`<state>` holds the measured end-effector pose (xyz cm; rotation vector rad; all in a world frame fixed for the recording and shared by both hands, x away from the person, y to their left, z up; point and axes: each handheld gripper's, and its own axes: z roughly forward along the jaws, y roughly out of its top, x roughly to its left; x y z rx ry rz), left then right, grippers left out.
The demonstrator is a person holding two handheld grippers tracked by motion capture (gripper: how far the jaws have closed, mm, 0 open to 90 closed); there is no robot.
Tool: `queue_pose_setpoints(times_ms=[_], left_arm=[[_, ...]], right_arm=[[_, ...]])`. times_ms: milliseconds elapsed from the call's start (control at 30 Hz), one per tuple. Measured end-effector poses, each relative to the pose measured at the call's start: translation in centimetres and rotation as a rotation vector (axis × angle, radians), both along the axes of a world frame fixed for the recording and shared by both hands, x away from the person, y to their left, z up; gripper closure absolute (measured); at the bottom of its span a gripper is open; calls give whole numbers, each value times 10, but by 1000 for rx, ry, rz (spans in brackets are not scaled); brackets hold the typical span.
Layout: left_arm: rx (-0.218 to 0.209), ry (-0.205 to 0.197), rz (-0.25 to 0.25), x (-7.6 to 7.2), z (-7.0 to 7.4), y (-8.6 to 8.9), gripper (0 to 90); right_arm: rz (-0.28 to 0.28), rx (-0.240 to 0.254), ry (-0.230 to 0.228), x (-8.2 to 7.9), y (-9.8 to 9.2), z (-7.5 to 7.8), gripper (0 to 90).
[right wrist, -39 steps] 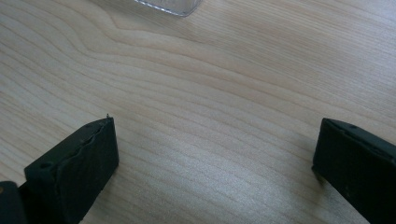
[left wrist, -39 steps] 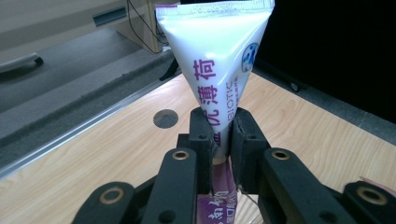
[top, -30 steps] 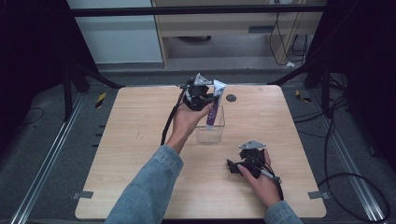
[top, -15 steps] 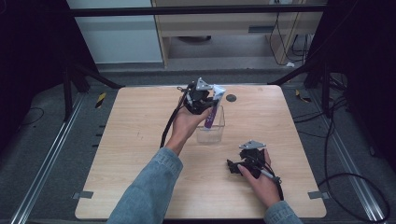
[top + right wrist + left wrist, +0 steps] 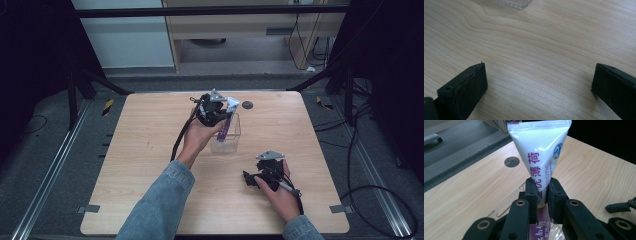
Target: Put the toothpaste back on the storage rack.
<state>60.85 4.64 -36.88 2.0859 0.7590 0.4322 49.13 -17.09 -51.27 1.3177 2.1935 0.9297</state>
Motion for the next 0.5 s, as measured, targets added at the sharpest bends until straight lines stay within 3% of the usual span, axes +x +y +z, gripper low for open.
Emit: queue_pose_setpoints(times_ms=[500], left_arm=[[10,35,26,3,-12,9,795]], right_arm=[[-1,1,1,0,0,0,4]])
